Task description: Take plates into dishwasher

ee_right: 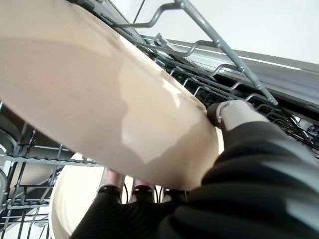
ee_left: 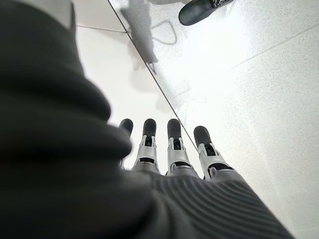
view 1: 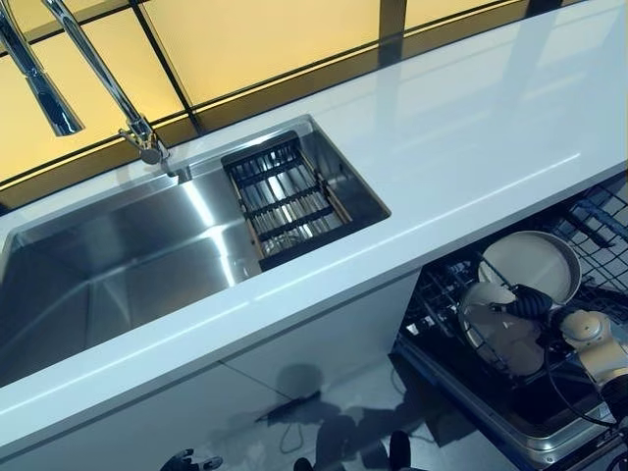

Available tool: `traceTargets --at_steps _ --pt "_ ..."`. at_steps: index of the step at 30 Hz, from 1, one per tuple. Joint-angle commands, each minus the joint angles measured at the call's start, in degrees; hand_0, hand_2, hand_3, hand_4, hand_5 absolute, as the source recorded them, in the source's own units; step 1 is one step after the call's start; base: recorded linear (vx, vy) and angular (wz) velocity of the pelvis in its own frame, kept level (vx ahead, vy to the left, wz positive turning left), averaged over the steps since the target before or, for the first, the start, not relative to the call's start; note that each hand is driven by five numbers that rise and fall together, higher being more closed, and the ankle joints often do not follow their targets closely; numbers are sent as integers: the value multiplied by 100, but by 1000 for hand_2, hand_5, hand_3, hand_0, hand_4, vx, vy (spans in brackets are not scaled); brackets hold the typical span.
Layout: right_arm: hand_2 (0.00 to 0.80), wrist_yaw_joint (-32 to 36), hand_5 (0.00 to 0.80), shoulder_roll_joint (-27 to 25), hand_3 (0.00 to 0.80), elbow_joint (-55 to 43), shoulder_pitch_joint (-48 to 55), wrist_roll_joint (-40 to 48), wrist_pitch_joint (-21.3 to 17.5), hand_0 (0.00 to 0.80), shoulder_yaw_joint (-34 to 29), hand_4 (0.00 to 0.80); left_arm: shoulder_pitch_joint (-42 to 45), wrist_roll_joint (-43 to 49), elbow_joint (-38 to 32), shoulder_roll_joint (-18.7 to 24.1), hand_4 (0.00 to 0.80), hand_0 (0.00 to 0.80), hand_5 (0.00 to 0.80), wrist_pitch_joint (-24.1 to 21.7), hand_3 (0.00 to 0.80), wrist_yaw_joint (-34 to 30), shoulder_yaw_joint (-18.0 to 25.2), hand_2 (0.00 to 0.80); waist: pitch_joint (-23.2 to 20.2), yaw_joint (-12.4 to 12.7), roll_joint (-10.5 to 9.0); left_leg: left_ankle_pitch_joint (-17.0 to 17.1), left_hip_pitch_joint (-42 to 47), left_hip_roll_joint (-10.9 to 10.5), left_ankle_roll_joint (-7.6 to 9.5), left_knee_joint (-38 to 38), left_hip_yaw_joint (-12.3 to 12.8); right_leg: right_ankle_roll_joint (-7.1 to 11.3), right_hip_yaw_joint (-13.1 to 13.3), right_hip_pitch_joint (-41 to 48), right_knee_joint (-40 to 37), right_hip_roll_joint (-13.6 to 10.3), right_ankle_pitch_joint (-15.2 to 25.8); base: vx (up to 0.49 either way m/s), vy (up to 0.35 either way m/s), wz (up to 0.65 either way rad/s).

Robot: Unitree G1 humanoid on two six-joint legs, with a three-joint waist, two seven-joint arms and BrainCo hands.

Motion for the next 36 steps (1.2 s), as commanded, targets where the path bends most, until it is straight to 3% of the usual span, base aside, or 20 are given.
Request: traceTargets --at_steps 1,4,5,6,7,8,20,36 --pt "800 -189 800 187 800 568 -491 -188 -139 800 301 800 -197 -37 216 174 0 0 0 -26 0 29 -158 0 -61 194 -450 -393 41 -168 323 -21 -225 320 -90 342 27 -377 -601 0 0 0" --pt "800 -177 800 163 800 579 -464 -182 -145 800 282 800 -203 -29 204 196 0 0 0 -5 0 42 -146 0 -57 194 -467 -382 31 -165 321 -21 -224 323 -90 338 27 -374 -595 0 0 0" --pt "700 -157 700 154 700 555 -455 -146 -93 700 275 700 -198 -22 200 207 0 0 0 -4 0 42 -134 0 -56 190 -475 -379 33 -164 321 -21 -223 321 -88 340 27 -372 -592 0 0 0" --pt "483 -153 483 147 483 534 -450 -138 -67 483 267 483 -198 -21 202 213 0 0 0 -5 0 42 -128 0 -54 188 -479 -377 35 -164 320 -21 -223 320 -84 341 27 -370 -591 0 0 0" --pt "129 -167 129 140 129 493 -435 -157 -40 129 257 129 -200 -19 205 214 0 0 0 -4 0 52 -124 0 -51 182 -488 -375 35 -162 319 -21 -221 319 -80 342 27 -368 -588 0 0 0" --pt "0 -212 0 133 0 467 -423 -161 -20 0 243 0 -203 -18 211 211 0 0 0 -7 0 71 -125 0 -46 175 -499 -377 40 -159 321 -21 -218 318 -75 345 27 -365 -587 0 0 0" --pt "0 -26 0 -128 0 60 -407 -98 210 0 117 0 -159 76 193 293 0 0 0 -4 0 67 -33 0 -100 152 -737 -406 99 -95 322 -21 -167 325 -57 386 27 -314 -591 0 0 0" --pt "0 266 0 -1495 0 -730 -478 13 799 0 -474 0 -140 80 367 380 0 0 0 29 0 194 130 0 -293 -26 -1154 -464 208 15 289 -21 44 382 69 418 27 -200 -591 0 19 -3"
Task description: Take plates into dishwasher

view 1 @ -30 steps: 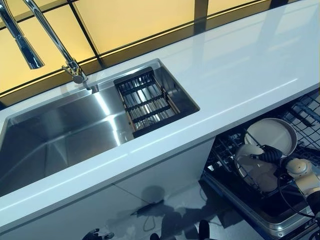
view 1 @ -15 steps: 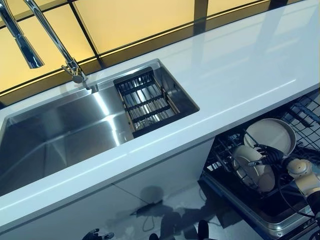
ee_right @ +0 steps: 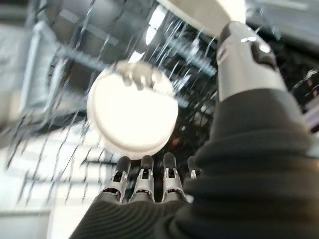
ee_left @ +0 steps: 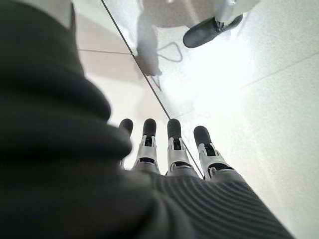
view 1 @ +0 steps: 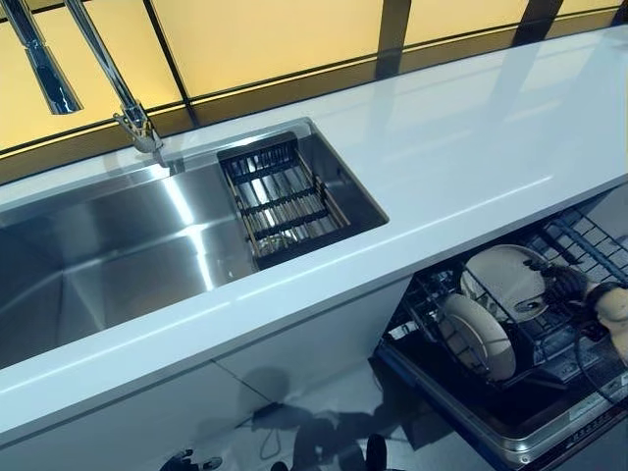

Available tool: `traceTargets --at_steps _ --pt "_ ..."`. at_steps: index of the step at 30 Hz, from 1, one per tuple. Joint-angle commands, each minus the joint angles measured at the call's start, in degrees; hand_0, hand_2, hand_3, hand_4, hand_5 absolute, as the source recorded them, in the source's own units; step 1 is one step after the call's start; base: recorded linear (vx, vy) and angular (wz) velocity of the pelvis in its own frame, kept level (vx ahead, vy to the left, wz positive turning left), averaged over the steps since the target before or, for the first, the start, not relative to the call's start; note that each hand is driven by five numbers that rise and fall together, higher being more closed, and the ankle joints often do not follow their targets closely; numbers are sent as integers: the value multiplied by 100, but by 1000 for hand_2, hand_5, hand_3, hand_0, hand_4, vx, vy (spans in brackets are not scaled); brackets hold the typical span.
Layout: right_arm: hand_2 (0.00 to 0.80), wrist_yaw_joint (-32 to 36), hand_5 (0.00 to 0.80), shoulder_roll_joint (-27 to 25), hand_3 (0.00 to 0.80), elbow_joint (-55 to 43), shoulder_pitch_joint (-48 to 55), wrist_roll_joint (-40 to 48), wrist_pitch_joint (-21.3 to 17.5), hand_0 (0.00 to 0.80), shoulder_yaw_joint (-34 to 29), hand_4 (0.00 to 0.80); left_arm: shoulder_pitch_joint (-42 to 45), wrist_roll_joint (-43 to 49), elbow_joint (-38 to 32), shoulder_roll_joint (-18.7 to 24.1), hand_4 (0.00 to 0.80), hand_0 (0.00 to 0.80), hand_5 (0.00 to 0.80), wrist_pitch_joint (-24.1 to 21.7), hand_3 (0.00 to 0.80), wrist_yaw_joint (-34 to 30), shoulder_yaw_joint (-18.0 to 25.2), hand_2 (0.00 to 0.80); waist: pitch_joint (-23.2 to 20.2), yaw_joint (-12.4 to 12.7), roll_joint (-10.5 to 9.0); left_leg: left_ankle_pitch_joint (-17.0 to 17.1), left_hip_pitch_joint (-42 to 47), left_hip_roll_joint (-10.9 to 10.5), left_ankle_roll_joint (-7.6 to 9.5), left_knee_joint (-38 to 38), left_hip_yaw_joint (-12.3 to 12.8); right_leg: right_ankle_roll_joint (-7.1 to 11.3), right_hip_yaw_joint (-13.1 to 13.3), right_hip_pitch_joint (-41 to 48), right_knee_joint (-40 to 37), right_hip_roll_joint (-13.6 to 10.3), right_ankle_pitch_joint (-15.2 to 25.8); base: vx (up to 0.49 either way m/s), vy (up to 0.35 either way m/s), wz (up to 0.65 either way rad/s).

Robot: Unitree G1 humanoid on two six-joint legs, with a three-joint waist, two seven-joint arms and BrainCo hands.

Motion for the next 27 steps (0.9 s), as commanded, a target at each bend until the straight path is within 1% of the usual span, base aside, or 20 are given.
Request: traceTargets --at_steps 1,5,9,10,14,17,19,20,21,22,23,25,26,27 --pt "0 -22 0 -419 0 127 -462 160 73 0 -161 0 -136 60 405 366 0 0 0 -36 0 170 100 0 -226 -3 -480 -465 129 28 286 -14 -39 381 -47 383 20 -241 -601 20 5 -6" --pt "0 -76 0 -737 0 121 -300 366 169 0 -477 0 -106 58 477 414 0 0 0 -65 0 164 161 0 -321 -64 -569 -490 160 50 289 -14 42 392 -1 384 20 -212 -610 6 1 -1" --pt "0 -210 0 -792 0 123 74 421 202 0 -829 0 -95 114 531 403 0 0 0 -65 0 156 189 0 -371 -112 -615 -523 179 60 300 -14 86 410 21 386 20 -198 -602 9 -14 -4" --pt "0 -283 0 -758 0 88 383 505 182 0 -1070 0 -42 167 557 393 0 0 0 25 0 193 203 0 -407 -146 -636 -535 200 64 309 -14 93 417 31 401 20 -187 -604 42 -64 -9" --pt "0 -395 0 -559 0 -111 1050 631 264 0 -1609 0 59 501 641 421 0 0 0 522 0 215 245 0 -463 -156 -664 -520 172 76 321 -14 55 429 36 404 20 -158 -604 36 -143 -9" --pt "0 -661 0 -386 0 -229 1439 973 411 0 -1994 0 169 574 766 467 0 0 0 764 0 234 358 0 -461 -172 -653 -469 92 99 294 -14 -19 404 -48 406 20 -135 -628 17 -244 -5" --pt "0 -703 0 -275 0 -250 1623 1029 470 0 -2277 0 207 613 814 525 0 0 0 843 0 260 379 0 -412 -208 -595 -435 59 144 264 -14 -92 310 -149 413 77 -89 -701 -3 -273 -1" --pt "0 -750 0 -243 0 -223 1680 1107 506 0 -2381 0 228 578 838 555 0 0 0 904 0 294 395 0 -361 -227 -547 -399 57 187 242 -14 -107 238 -193 299 300 -66 -824 -44 -293 2" --pt "0 -802 0 -190 0 -51 1721 1174 441 0 -2455 0 268 503 892 562 0 0 0 939 0 365 434 0 -290 -246 -490 -354 74 248 197 -14 -97 145 -289 201 510 -41 -949 -41 -333 2" --pt "0 -795 0 -169 0 57 1735 1225 442 0 -2495 0 298 383 942 566 0 0 0 970 0 438 465 0 -265 -255 -463 -308 66 287 167 -14 -100 75 -323 171 573 -7 -1006 4 -329 6" --pt "0 -822 0 -147 0 206 1748 1224 424 0 -2522 0 340 321 982 558 0 0 0 973 0 484 532 0 -231 -265 -434 -281 98 348 89 -14 -137 42 -348 190 635 39 -1092 2 -337 10" --pt "0 -880 0 -147 0 674 1755 1459 450 0 -2617 0 420 79 1020 520 0 0 0 957 0 578 627 0 -173 -248 -437 -90 -46 475 -74 -14 -59 -47 -448 232 501 139 -1072 -78 -339 17" --pt "0 -973 0 -129 0 836 1767 1595 509 0 -2670 0 407 63 1031 512 0 0 0 895 0 586 670 0 -125 -224 -450 -24 -185 492 -115 -14 -96 -69 -458 241 457 180 -1051 -101 -206 24" --pt "0 -976 0 -129 0 836 1767 1599 510 0 -2670 0 405 63 1032 513 0 0 0 893 0 585 669 0 -128 -228 -451 -20 -192 491 -116 -14 -102 -70 -463 238 453 180 -1048 -187 -209 23"
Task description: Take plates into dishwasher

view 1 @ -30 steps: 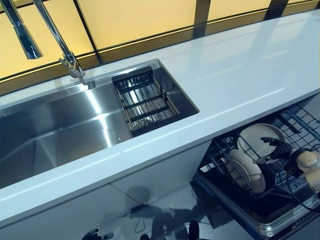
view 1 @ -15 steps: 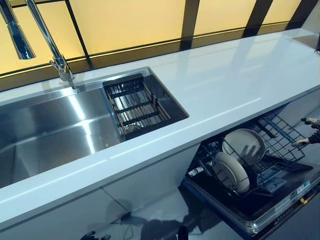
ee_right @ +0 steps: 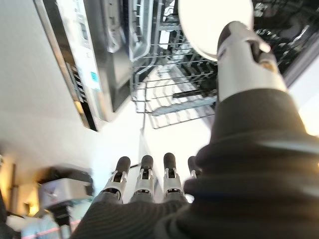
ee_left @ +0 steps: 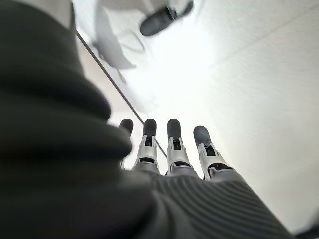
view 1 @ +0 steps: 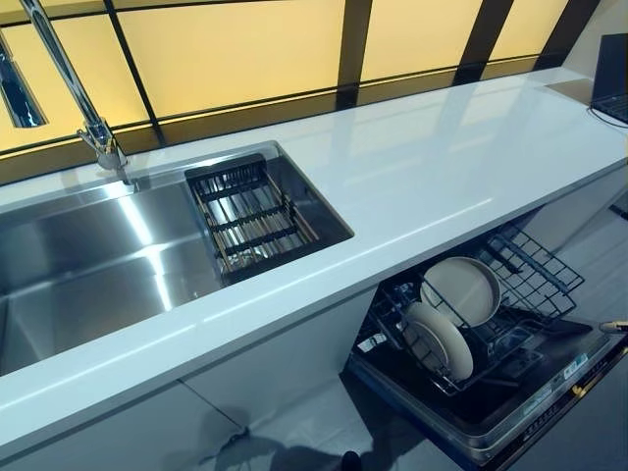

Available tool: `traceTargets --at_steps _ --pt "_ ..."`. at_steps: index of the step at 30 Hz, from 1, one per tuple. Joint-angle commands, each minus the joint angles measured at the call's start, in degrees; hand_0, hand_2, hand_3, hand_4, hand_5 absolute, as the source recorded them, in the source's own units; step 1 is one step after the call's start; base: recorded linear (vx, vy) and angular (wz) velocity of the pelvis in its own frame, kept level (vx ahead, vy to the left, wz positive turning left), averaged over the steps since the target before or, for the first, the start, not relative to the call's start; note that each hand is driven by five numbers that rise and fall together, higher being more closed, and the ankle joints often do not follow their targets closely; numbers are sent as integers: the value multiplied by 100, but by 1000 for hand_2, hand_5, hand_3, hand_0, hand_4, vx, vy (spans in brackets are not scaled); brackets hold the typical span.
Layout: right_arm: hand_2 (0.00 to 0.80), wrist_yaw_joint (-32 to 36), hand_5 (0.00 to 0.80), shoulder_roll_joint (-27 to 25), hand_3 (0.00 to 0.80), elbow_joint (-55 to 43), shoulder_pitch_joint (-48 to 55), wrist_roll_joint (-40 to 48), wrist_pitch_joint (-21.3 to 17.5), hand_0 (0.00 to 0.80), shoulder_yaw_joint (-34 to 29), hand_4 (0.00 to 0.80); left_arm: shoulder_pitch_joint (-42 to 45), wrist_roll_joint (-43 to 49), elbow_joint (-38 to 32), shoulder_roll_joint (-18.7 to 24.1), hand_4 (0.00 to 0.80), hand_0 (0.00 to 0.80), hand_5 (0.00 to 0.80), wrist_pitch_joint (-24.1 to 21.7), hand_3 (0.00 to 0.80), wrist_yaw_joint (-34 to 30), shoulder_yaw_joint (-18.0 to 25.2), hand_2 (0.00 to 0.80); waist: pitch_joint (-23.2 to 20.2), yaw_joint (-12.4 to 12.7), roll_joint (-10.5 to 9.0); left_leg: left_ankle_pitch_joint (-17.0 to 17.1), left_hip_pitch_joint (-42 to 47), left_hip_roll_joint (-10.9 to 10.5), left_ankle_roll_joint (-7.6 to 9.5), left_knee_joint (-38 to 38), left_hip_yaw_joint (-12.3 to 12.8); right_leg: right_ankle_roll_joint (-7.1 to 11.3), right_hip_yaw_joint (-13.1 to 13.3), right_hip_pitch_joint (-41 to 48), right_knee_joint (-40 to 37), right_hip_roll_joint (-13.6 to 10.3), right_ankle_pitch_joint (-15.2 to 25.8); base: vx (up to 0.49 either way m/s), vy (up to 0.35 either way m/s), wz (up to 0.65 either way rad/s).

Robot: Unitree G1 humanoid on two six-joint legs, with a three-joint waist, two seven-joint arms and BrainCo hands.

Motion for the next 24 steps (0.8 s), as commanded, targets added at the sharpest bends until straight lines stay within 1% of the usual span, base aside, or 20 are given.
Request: traceTargets --at_steps 1,2,3,5,6,7,8,9,10,11,12,13,14,15,16,18,20,21,23,24 --pt "0 -317 0 10 0 716 -368 348 -67 0 -428 0 -165 -259 410 148 0 0 0 -231 0 121 306 0 379 151 -300 16 70 151 -98 -124 10 70 -344 404 374 -16 -899 -178 -130 14" --pt "0 -294 0 45 0 803 -375 403 -22 0 -441 0 -212 -262 387 94 0 0 0 -292 0 90 314 0 364 149 -311 -30 152 107 -87 -114 115 66 -395 429 322 -30 -866 -219 -146 4" --pt "0 -308 0 96 0 833 -334 447 1 0 -488 0 -294 -263 340 30 0 0 0 -271 0 83 288 0 342 134 -359 -187 125 98 -73 423 279 31 -429 458 258 -64 -825 -139 -37 1" --pt "0 -327 0 267 0 946 -163 529 -13 0 -602 0 -482 -330 366 -74 0 0 0 -378 0 54 242 0 261 91 -439 -371 60 14 -1 1415 238 -18 -383 451 166 -77 -728 -119 4 -10" --pt "0 -335 0 351 0 1055 -92 516 -29 0 -665 0 -565 -396 355 -85 0 0 0 -402 0 27 238 0 232 93 -437 -402 22 -27 25 2134 128 -58 -277 423 134 -35 -710 -97 52 -32" --pt "0 -343 0 406 0 1241 -53 496 -53 0 -701 0 -633 -481 339 -97 0 0 0 -411 0 1 221 0 212 106 -408 -415 4 -128 42 2626 -66 -85 -173 399 123 17 -724 -131 110 -46" --pt "0 -348 0 496 0 1559 7 456 -88 0 -736 0 -699 -621 314 -132 0 0 0 -357 0 -10 188 0 191 109 -320 -501 60 -335 99 2742 -341 -100 -15 298 219 114 -763 -234 179 -52" --pt "0 -362 0 583 0 1798 11 371 -104 0 -754 0 -719 -663 256 -138 0 0 0 -283 0 -9 151 0 225 134 -225 -714 74 -566 179 2690 -632 -69 110 89 468 202 -791 -343 202 -64" --pt "0 -512 0 653 0 1877 -51 481 -21 0 -651 0 -778 -720 178 -100 0 0 0 -183 0 -2 100 0 312 121 -165 -940 128 -634 280 2320 -612 -31 150 -142 789 243 -821 -345 170 -61" --pt "0 -558 0 679 0 2003 -80 508 -45 0 -643 0 -847 -746 196 -55 0 0 0 -135 0 -10 76 0 356 78 -126 -1147 254 -645 364 2136 -493 10 114 -275 892 259 -811 -436 177 -41" --pt "0 -707 0 736 0 2238 -188 672 -2 0 -618 0 -1007 -757 300 18 0 0 0 -38 0 39 35 0 431 29 -70 -1400 431 -732 498 1741 -334 119 34 -498 1022 268 -765 -387 155 -15" --pt "0 -742 0 762 0 2317 -247 700 -2 0 -597 0 -1045 -735 332 42 0 0 0 -18 0 69 34 0 459 39 -60 -1486 457 -785 547 1619 -369 166 15 -584 1064 274 -742 -511 191 12" --pt "0 -825 0 801 0 2386 -341 736 30 0 -525 0 -1056 -739 413 90 0 0 0 -57 0 136 45 0 510 56 -20 -1500 504 -876 580 1374 -431 249 -52 -791 1141 279 -677 -453 169 14" --pt "0 -933 0 817 0 2467 -386 763 60 0 -489 0 -1033 -826 485 121 0 0 0 -117 0 185 50 0 510 57 26 -1457 548 -917 556 1226 -451 286 -60 -927 1163 281 -637 -502 188 9" --pt "0 -986 0 835 0 2602 -448 798 31 0 -446 0 -1031 -874 516 130 0 0 0 -139 0 229 76 0 523 82 36 -1509 501 -956 620 1168 -482 314 -20 -944 1103 264 -587 -407 148 4" --pt "0 -1142 0 874 0 2665 -531 870 66 0 -387 0 -986 -895 516 135 0 0 0 -113 0 348 122 0 506 136 28 -1546 434 -1008 652 1163 -560 327 24 -856 886 259 -509 -369 113 7" --pt "0 -1149 0 892 0 2676 -560 979 43 0 -369 0 -937 -840 538 130 0 0 0 -147 0 398 147 0 451 168 -5 -1637 346 -1031 670 1340 -536 361 75 -796 675 221 -389 -342 117 2" --pt "0 -1139 0 883 0 2591 -538 1009 136 0 -401 0 -888 -820 531 128 0 0 0 -208 0 400 163 0 412 186 -23 -1586 325 -1018 648 1520 -523 345 93 -741 541 212 -347 -369 169 13" --pt "0 -1044 0 833 0 2616 -527 922 227 0 -409 0 -866 -775 462 116 0 0 0 -329 0 427 193 0 348 208 -38 -1621 290 -990 659 1807 -394 362 72 -683 384 152 -264 -326 187 12" --pt "0 -1020 0 844 0 2705 -548 842 213 0 -369 0 -924 -777 388 142 0 0 0 -373 0 482 170 0 355 215 -58 -1776 215 -1012 740 1943 -323 444 92 -688 356 81 -167 -369 219 4"
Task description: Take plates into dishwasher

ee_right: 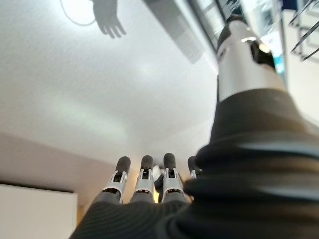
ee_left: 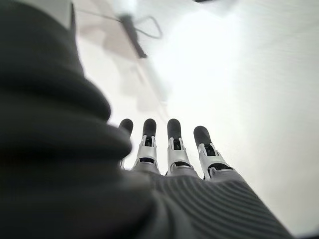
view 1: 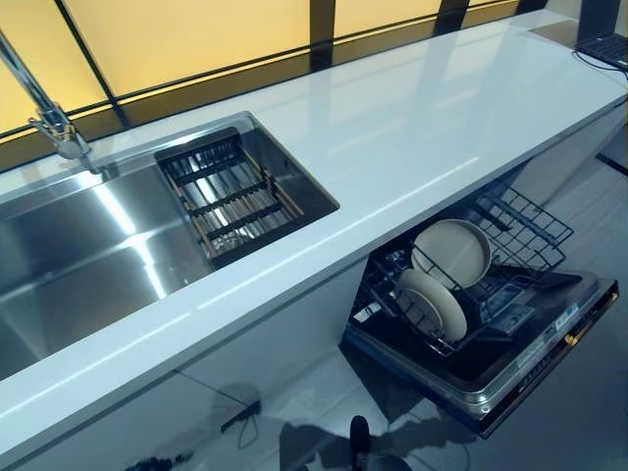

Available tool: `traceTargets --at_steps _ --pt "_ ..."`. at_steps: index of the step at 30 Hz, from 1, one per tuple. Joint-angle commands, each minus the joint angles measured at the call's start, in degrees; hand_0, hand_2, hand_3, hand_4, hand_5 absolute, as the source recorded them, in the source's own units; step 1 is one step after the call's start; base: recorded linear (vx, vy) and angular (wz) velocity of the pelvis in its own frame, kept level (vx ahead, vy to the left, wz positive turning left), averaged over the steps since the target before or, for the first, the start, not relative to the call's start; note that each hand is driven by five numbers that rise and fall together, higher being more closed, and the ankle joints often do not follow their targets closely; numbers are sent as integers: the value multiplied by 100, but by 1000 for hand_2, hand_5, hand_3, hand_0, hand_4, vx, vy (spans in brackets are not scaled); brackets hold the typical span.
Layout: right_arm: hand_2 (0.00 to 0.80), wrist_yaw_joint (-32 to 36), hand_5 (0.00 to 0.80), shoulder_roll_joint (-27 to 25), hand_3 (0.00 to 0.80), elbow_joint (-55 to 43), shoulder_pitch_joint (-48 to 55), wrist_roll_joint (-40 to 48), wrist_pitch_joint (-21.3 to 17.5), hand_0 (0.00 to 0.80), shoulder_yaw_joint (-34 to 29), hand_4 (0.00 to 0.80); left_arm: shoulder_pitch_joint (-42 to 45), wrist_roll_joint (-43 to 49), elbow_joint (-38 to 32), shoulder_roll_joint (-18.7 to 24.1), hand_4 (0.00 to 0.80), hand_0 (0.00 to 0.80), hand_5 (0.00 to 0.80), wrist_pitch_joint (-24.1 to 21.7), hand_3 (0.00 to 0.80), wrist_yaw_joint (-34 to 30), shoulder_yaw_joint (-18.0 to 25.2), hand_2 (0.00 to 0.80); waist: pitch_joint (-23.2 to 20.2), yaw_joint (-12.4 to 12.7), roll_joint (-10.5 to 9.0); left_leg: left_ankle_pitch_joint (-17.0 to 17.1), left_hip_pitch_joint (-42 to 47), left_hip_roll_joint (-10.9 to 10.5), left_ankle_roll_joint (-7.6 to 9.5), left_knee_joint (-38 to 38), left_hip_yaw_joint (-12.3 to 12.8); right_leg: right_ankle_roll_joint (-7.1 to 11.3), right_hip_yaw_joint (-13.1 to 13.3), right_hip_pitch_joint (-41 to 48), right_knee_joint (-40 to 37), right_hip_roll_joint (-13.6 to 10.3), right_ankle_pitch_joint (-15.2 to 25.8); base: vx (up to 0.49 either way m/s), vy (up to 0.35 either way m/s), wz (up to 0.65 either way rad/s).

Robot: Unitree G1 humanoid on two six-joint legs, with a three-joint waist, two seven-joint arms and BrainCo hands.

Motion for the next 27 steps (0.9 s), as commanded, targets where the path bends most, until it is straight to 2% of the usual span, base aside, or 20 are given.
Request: traceTargets --at_steps 1,3,5,6,9,11,12,13,14,15,17,19,20,23,24,27 --pt "0 -77 0 -199 0 163 -366 -76 -48 0 258 0 -28 -4 -138 228 0 0 0 -180 0 235 15 0 32 267 -146 -1105 336 -418 571 1199 221 403 -121 -49 -193 356 -252 -420 228 6" --pt "0 -42 0 -84 0 131 -385 -132 -95 0 358 0 -161 63 -342 316 0 0 0 -50 0 182 -129 0 131 308 -203 -1134 205 -451 632 1303 295 521 -188 -107 -393 259 -142 -396 147 3" --pt "0 -23 0 28 0 -99 -311 -64 -1 0 360 0 -239 199 -518 379 0 0 0 89 0 127 -263 0 231 341 -228 -1069 150 -447 653 1295 356 508 -280 -183 -393 165 -140 -341 85 -2" --pt "0 6 0 126 0 -199 -215 -111 4 0 316 0 -241 230 -513 406 0 0 0 99 0 93 -350 0 250 299 -206 -983 143 -459 692 1166 284 457 -182 -148 -391 153 -68 -289 61 -1" --pt "0 120 0 291 0 -306 -101 -185 101 0 274 0 -139 331 -374 501 0 0 0 162 0 -114 -406 0 198 243 -79 -690 181 -455 766 727 132 357 -33 -158 571 30 -102 -237 31 -1" --pt "0 98 0 468 0 -287 -129 -206 83 0 330 0 -39 393 -307 548 0 0 0 232 0 -216 -353 0 115 258 14 -489 214 -421 801 374 77 309 13 -84 1116 -67 -253 -171 -39 -20" --pt "0 11 0 673 0 -256 -102 -209 -8 0 395 0 38 418 -229 568 0 0 0 303 0 -249 -256 0 18 308 73 -378 181 -376 844 207 -17 228 75 78 1416 -148 -427 -151 -77 -19" --pt "0 -12 0 712 0 -248 -103 -182 -24 0 412 0 46 401 -211 573 0 0 0 322 0 -249 -240 0 2 329 58 -326 128 -379 874 196 22 158 60 59 1479 -182 -428 -163 -138 -18" --pt "0 -10 0 843 0 -205 -69 -123 -87 0 451 0 91 415 -115 595 0 0 0 349 0 -279 -153 0 -82 384 67 -301 55 -340 911 164 -51 95 64 236 1527 -249 -532 -85 -145 -24" --pt "0 29 0 930 0 -178 -67 -101 -80 0 484 0 126 425 -69 618 0 0 0 412 0 -316 -81 0 -141 430 64 -367 47 -300 904 188 -111 119 35 485 1442 -330 -549 -63 -230 -29" --pt "0 300 0 1146 0 -15 -92 170 21 0 551 0 207 520 60 651 0 0 0 442 0 -398 72 0 -239 577 -13 -519 -91 -222 945 395 -60 137 -156 844 1199 -600 -446 -78 -287 -33" --pt "0 323 0 1337 0 272 -163 163 -110 0 616 0 222 495 76 703 0 0 0 401 0 -352 174 0 -228 698 -89 -685 -248 -84 987 707 66 222 -246 910 1041 -859 -283 -180 -374 -59" --pt "0 276 0 1375 0 398 -240 131 -184 0 647 0 149 478 -12 765 0 0 0 464 0 -337 195 0 -167 735 -133 -749 -381 25 985 918 103 261 -214 885 974 -900 -301 -244 -467 -69" --pt "0 85 0 1511 0 439 -364 355 -127 0 798 0 -26 156 -271 815 0 0 0 501 0 -164 198 0 10 850 -263 -830 -795 335 843 1464 180 238 -396 880 823 -729 -756 -234 -507 -22" --pt "0 71 0 1528 0 431 -373 358 -101 0 811 0 -41 87 -300 815 0 0 0 487 0 -147 191 0 30 854 -273 -825 -827 360 816 1490 177 241 -396 871 820 -703 -795 -170 -442 -4" --pt "0 -3 0 1674 0 335 -282 590 -70 0 816 0 -44 143 -679 741 0 0 0 446 0 -333 187 0 140 840 -297 -364 -728 402 587 991 187 291 -493 883 656 -571 -822 -168 -405 -3"
